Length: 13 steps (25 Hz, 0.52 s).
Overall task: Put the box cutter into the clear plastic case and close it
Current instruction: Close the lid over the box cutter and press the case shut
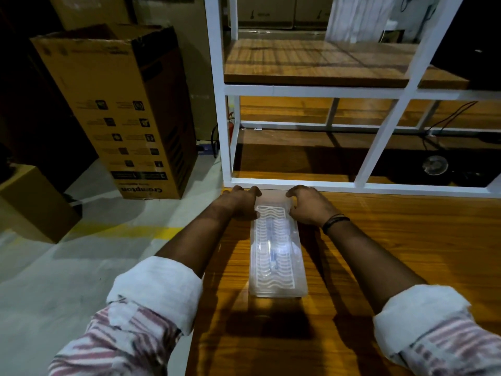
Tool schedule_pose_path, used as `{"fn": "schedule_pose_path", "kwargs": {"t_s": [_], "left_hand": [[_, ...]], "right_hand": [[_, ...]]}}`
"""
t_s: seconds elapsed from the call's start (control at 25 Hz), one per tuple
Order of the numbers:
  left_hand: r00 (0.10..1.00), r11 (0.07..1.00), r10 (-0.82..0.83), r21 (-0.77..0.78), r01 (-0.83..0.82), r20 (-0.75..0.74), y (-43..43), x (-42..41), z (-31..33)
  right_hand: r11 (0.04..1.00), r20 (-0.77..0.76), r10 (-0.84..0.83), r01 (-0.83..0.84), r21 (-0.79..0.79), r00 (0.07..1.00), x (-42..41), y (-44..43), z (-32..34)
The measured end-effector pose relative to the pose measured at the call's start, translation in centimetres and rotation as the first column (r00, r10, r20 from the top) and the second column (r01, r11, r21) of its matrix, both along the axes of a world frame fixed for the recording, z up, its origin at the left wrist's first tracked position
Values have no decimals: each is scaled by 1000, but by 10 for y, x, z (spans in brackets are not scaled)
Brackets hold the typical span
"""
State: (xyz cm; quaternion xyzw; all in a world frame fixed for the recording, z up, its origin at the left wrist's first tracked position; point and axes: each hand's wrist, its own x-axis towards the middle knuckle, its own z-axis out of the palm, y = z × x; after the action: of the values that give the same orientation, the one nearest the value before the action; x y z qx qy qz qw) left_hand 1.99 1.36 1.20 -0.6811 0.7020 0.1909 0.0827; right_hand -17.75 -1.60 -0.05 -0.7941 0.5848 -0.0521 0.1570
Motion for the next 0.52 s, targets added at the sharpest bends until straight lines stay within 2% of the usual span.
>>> {"fn": "schedule_pose_path", "kwargs": {"t_s": [0.16,0.24,0.36,0.52], "left_hand": [[984,969,-39,-233,80,175,22,-21,1],[983,916,-5,-393,77,182,38,-31,-4],[999,857,36,-515,-13,35,53,-32,-21],[983,894,72,-427,-138,-168,54,-22,-24]], "right_hand": [[975,76,-15,31,-222,997,0,23,-23],[946,147,-11,58,-319,989,-1,35,-35],[935,228,-23,101,-340,973,-1,41,-39],[941,231,12,67,-332,973,-6,46,-35]]}}
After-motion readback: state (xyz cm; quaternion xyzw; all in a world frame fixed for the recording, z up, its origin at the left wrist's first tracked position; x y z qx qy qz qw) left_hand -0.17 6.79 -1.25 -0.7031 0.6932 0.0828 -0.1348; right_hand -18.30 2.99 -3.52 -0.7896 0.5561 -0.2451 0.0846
